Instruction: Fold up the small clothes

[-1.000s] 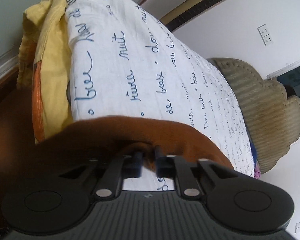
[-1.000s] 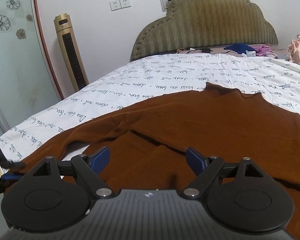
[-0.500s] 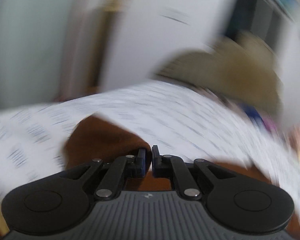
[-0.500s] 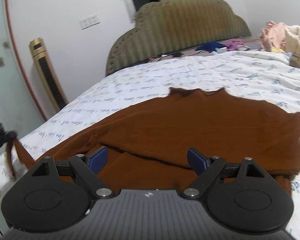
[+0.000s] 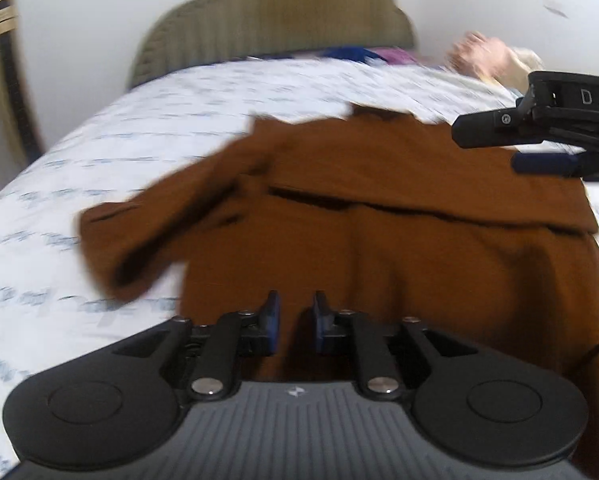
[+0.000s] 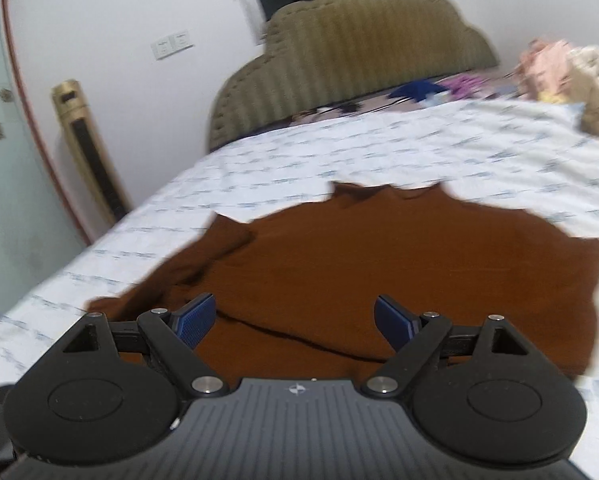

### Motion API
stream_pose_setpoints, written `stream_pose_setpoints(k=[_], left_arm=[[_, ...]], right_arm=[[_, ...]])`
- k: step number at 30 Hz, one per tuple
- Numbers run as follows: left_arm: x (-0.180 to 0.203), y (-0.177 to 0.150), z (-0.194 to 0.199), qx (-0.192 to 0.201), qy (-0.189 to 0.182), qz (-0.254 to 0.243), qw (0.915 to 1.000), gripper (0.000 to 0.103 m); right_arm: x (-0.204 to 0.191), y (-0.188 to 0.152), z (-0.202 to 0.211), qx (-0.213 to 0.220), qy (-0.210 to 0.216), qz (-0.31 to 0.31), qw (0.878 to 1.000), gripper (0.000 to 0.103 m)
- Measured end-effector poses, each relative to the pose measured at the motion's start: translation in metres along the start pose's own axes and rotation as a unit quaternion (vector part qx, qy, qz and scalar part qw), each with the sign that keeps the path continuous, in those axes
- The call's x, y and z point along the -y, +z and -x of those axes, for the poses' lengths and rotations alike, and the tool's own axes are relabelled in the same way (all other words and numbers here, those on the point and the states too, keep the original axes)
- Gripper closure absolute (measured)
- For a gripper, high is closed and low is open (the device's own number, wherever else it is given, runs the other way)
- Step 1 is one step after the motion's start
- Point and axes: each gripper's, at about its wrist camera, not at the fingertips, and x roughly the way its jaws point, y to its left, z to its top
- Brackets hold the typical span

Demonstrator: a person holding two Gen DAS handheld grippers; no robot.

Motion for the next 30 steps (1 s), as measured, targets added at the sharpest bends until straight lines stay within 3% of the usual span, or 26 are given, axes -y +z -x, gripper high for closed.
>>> stream_pose_setpoints(k=[1,3,4,9,13,14,18,22,27,30], left_arm=[[-0.010,0.004,0.000,0.003,0.015,0.016,0.9998,0.072],[-0.027,0.008,0.000,0.009,0.046,0.050,0.9977,0.053],[-0.034,0.009,0.001,0.012,0.058,0.064,0.9962,0.049],[-0.045,0.011,0.003,0.015,0.079,0.077,0.9938,0.046],[-0.042,0.013,0.002,0.023,0.094,0.055,0.9938,0.045],[-0.040,0.016,0.001,0.026,0.097,0.047,0.9938,0.040],[-0.031,0.023,-0.001,0.029,0.112,0.029,0.9929,0.038],[-0.032,0.024,0.005,0.046,0.113,0.027,0.9922,0.032],[-0.052,0.032,0.006,0.071,0.121,0.069,0.9877,0.029],[-0.060,0.046,-0.010,0.059,0.130,0.095,0.9852,0.029]], right_arm=[[-0.003,0.005,-0.009,-0.007,0.023,-0.009,1.000,0.018],[-0.008,0.016,-0.032,-0.027,0.065,-0.032,0.997,0.018],[-0.012,0.022,-0.046,-0.039,0.076,-0.044,0.995,0.018],[-0.054,0.050,-0.115,-0.095,0.067,-0.030,0.993,0.018],[-0.102,0.059,-0.156,-0.115,0.008,0.048,0.992,0.018],[-0.111,0.059,-0.167,-0.118,-0.013,0.067,0.991,0.017],[-0.127,0.052,-0.204,-0.148,-0.074,0.110,0.980,0.014],[-0.116,0.044,-0.205,-0.138,-0.124,0.137,0.973,0.014],[-0.071,0.049,-0.162,-0.079,-0.202,0.145,0.965,0.012],[-0.040,0.062,-0.149,-0.077,-0.146,0.061,0.984,0.012]])
